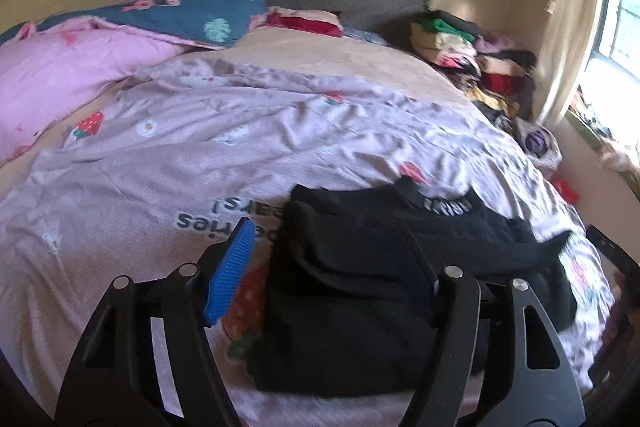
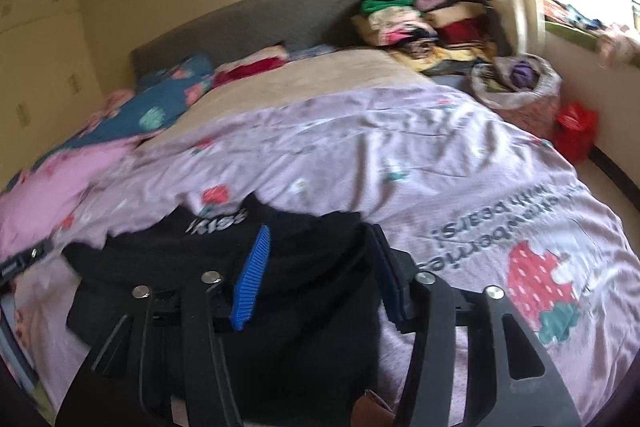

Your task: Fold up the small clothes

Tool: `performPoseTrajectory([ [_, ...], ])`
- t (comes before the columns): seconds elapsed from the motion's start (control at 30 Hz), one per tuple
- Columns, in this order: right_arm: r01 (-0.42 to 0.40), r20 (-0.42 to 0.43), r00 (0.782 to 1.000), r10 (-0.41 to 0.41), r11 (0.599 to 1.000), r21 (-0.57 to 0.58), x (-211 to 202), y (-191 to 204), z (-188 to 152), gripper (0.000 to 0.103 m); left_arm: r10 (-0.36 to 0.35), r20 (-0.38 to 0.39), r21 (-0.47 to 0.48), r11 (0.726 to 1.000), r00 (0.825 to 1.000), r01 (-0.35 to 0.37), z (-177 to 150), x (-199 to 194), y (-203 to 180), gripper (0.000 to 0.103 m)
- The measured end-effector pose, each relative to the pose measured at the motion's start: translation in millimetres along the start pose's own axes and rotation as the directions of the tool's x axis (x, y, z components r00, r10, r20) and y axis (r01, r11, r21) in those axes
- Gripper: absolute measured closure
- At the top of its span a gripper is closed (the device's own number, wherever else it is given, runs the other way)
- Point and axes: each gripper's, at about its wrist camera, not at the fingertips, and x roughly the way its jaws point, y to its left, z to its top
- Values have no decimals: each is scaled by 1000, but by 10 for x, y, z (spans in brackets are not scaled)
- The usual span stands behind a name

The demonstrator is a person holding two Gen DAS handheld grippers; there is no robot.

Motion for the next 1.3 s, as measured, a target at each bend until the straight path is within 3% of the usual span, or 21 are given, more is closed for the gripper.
performPoseTrajectory([
  [0.07,-43,-50,998,41,998,-41,47,98,-40,82,-34,-36,28,999,999,35,-70,3,-83,71],
  [0.17,-90,-146,987,74,990,-106,147,240,-136,89,-68,-112,65,995,991,76,-204,98,-209,99],
  [0.33,-66,-282,959,5,976,-206,363,399,-367,89,-36,-221,146,987,975,70,-442,375,-366,100],
  [0.43,-8,-319,946,-55,981,-192,539,334,-453,89,2,-244,187,981,970,45,-514,519,-407,100],
  [0.5,-1,-323,945,-53,986,-165,604,295,-466,89,24,-248,206,978,968,29,-522,621,-413,100],
  [0.9,113,-240,961,-136,988,-107,1013,91,-117,90,77,-231,195,980,970,-31,-152,1085,-274,100],
  [1.2,173,-161,973,-165,984,40,907,-366,83,90,87,-188,109,992,978,-67,179,1220,-109,98],
  [1.3,183,-166,971,-171,981,60,894,-483,91,89,80,-147,54,996,986,-73,259,1121,13,92],
])
